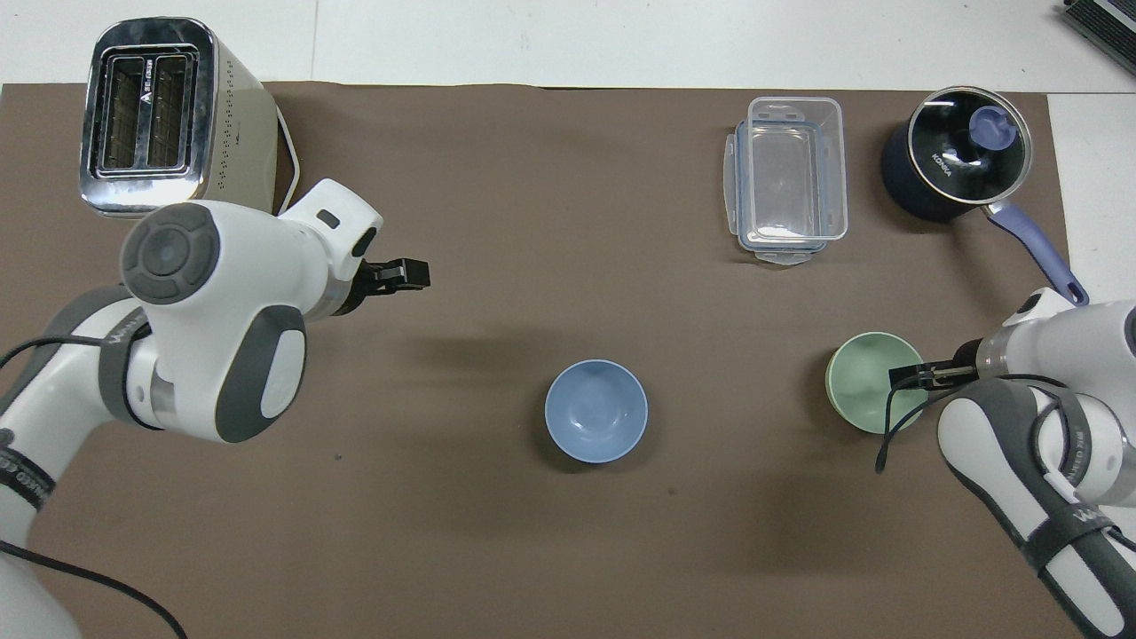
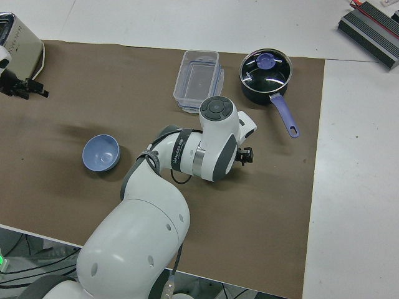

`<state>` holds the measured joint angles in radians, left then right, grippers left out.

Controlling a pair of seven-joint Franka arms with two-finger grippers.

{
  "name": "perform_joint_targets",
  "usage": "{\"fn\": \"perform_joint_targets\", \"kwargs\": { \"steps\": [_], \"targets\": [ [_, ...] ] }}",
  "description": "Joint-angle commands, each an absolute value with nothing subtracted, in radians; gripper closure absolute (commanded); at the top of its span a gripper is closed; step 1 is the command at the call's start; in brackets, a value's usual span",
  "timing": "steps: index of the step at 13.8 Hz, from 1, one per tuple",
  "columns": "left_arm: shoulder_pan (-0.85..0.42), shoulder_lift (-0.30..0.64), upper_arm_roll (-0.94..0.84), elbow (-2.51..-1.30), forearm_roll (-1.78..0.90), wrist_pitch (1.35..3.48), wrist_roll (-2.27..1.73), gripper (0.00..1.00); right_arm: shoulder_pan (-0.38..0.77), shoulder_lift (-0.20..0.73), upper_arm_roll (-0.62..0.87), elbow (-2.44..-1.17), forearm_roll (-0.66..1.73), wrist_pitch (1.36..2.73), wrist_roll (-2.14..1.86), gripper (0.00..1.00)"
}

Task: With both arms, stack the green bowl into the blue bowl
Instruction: 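Retract the left gripper while the right gripper grasps the green bowl rim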

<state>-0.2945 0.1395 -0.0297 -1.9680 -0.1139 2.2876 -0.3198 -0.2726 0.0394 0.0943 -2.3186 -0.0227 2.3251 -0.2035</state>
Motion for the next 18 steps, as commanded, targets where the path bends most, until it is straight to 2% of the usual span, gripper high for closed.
{"fn": "perform_joint_targets", "kwargs": {
  "steps": [1,4,6,7,11,13,15,18],
  "targets": [
    [-0.195,0.126,-0.041,-1.954,-0.104,2.241,-0.188,0.0,-0.285,0.034,0.1,-2.333,0.002,2.344,-0.242,0.2],
    [-0.114,0.081,-0.04,-1.954,-0.106,2.139,-0.04,0.0,-0.285,0.034,0.1,-2.329,0.002,2.333,-0.242,0.45],
    [-0.069,0.048,-0.038,-1.95,-0.104,2.091,0.027,0.0,-0.285,0.035,0.101,-2.326,0.002,2.332,-0.242,0.68],
    [-0.055,0.035,-0.038,-1.935,-0.104,2.056,0.044,0.0,-0.285,0.034,0.101,-2.321,0.002,2.327,-0.242,0.73],
    [-0.018,-0.021,-0.031,-1.878,-0.06,1.898,0.041,0.0,-0.284,0.023,0.101,-2.315,0.021,2.322,-0.241,0.89],
    [-0.02,-0.026,-0.029,-1.812,-0.005,1.809,0.04,0.0,-0.273,0.014,0.101,-2.281,0.037,2.263,-0.242,0.99],
    [-0.018,-0.006,-0.029,-1.715,0.002,1.706,0.043,0.0,-0.267,0.005,0.112,-2.232,0.052,2.185,-0.242,1.0],
    [-0.021,-0.008,-0.029,-1.64,0.026,1.591,0.044,0.0,-0.207,-0.032,0.114,-2.2,0.078,2.122,-0.233,1.0]
  ]
}}
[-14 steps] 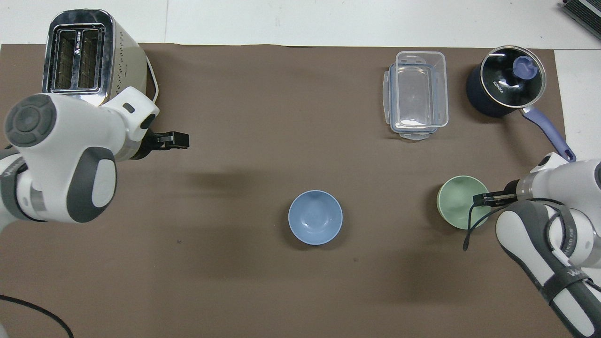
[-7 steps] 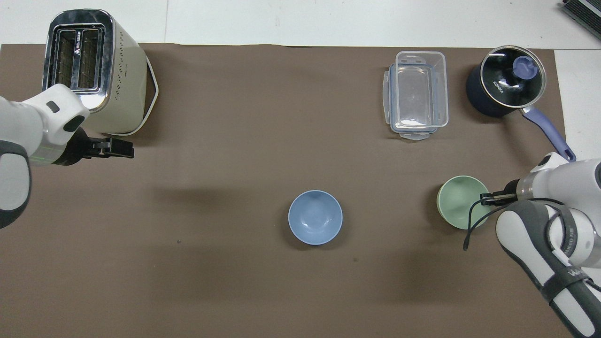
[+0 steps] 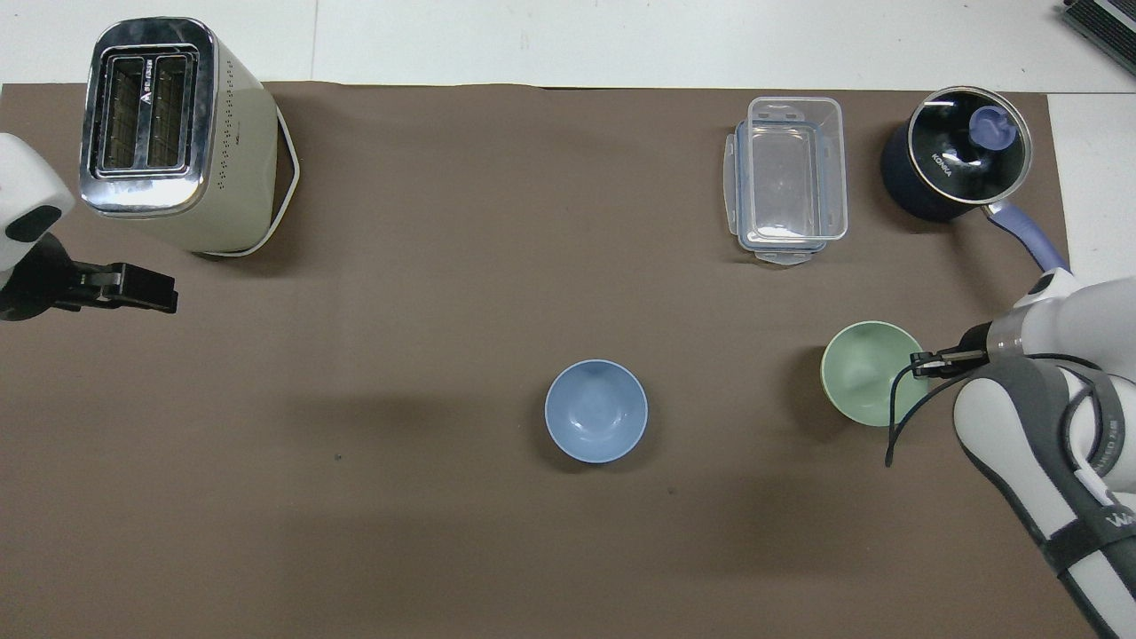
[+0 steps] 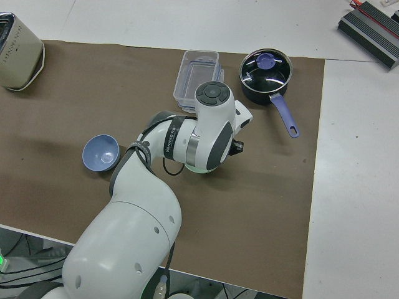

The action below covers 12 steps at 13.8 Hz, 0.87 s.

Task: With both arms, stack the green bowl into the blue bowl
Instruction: 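Lift the green bowl with the right gripper and carry it over the blue bowl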

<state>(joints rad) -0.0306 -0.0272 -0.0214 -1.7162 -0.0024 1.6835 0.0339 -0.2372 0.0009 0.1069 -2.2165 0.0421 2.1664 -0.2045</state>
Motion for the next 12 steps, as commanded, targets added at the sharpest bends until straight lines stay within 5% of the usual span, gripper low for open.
{"fn": "perform_joint_targets", "kwargs": {
  "steps": [1,12],
  "targets": [
    [-0.02,-0.003,-0.028,-1.602,0.029,1.533,0.044,0.0,-0.183,-0.047,0.114,-2.197,0.092,2.112,-0.229,1.0],
    [0.002,-0.002,-0.025,-1.562,-0.026,1.473,0.028,0.0,0.205,-0.043,0.115,-2.132,0.11,2.134,0.142,1.0]
  ]
}}
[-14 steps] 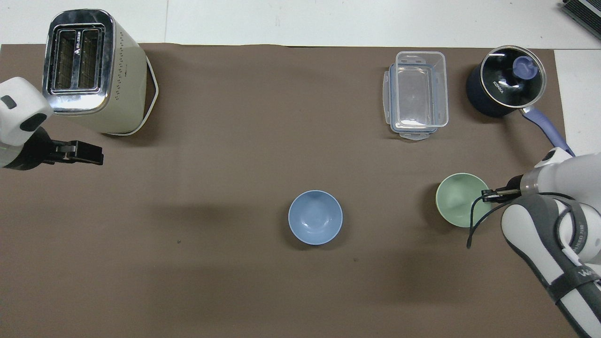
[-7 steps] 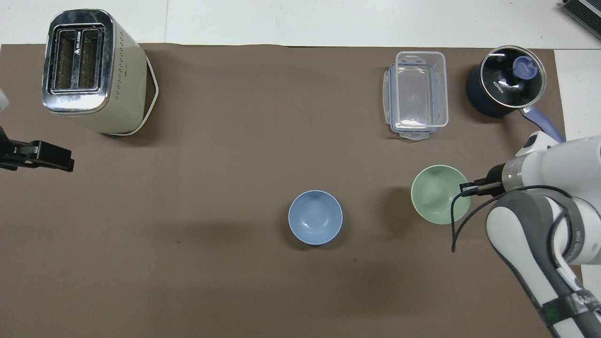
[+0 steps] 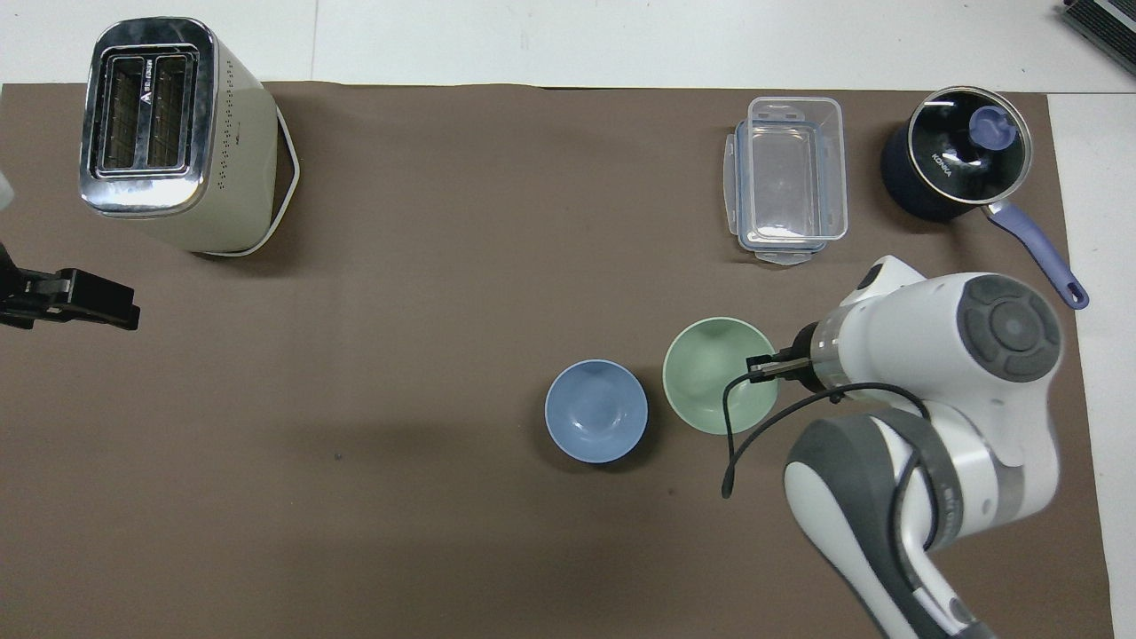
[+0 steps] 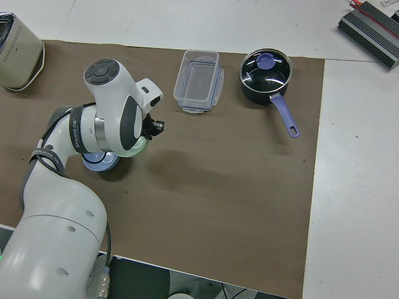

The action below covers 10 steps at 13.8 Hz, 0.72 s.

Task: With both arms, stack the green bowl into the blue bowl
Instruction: 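Lift the green bowl with the right gripper and carry it over the blue bowl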

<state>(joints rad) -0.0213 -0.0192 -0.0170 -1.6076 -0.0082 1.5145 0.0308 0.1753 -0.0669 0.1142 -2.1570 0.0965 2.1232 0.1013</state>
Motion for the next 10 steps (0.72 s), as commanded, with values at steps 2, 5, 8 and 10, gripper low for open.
{"fn": "perform_joint_targets", "kwargs": {
  "steps": [2,5,8,10],
  "targets": [
    [0.008,-0.005,-0.025,-1.569,-0.025,1.491,0.026,0.0,0.273,-0.011,0.117,-2.126,0.11,2.177,0.23,1.0],
    [0.014,-0.008,-0.026,-1.572,-0.026,1.485,0.032,0.0,0.342,0.034,0.117,-2.126,0.112,2.238,0.299,1.0],
    [0.011,-0.008,-0.026,-1.572,-0.026,1.485,0.032,0.0,0.357,0.041,0.118,-2.138,0.138,2.237,0.314,1.0],
    [0.014,-0.008,-0.026,-1.572,-0.026,1.485,0.032,0.0,0.362,0.041,0.118,-2.143,0.196,2.226,0.308,1.0]
  ]
}}
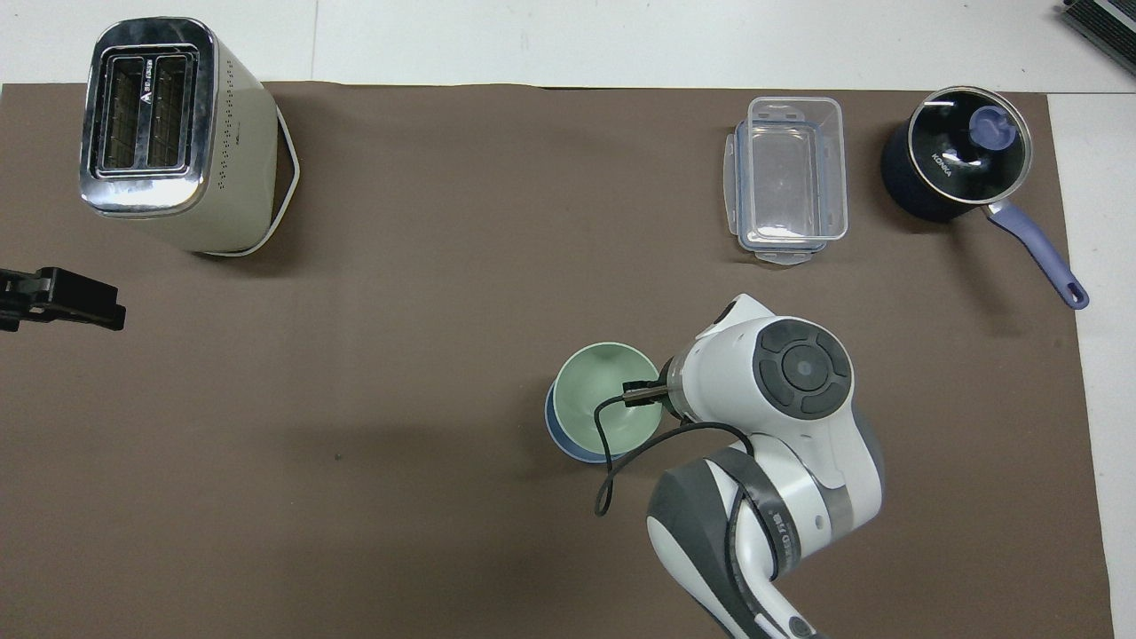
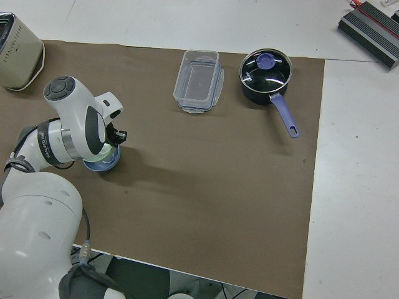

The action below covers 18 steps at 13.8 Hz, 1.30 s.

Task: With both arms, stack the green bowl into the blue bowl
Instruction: 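Lift the green bowl with the right gripper and carry it over the blue bowl, then lower the green bowl into the blue bowl with the right gripper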

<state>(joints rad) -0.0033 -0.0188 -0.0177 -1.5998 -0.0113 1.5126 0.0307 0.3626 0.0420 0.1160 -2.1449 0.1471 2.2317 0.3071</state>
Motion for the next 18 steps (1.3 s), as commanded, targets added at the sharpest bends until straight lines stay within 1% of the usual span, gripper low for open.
{"fn": "perform_joint_targets", "kwargs": {
  "steps": [1,9,12,16,18],
  "targets": [
    [0.014,-0.008,-0.026,-1.572,-0.026,1.485,0.032,0.0,0.362,0.041,0.118,-2.151,0.196,2.226,0.307,1.0],
    [0.014,-0.008,-0.026,-1.572,-0.026,1.485,0.032,0.0,0.365,0.064,0.118,-2.169,0.198,2.241,0.308,1.0],
    [0.014,-0.008,-0.026,-1.572,-0.026,1.485,0.032,0.0,0.379,0.072,0.118,-2.175,0.248,2.243,0.304,1.0],
    [0.014,-0.008,-0.026,-1.572,-0.026,1.485,0.032,0.0,0.393,0.083,0.118,-2.194,0.25,2.312,0.305,1.0],
    [0.014,-0.008,-0.026,-1.572,-0.026,1.485,0.032,0.0,0.393,0.084,0.118,-2.194,0.249,2.318,0.302,1.0]
  ]
}}
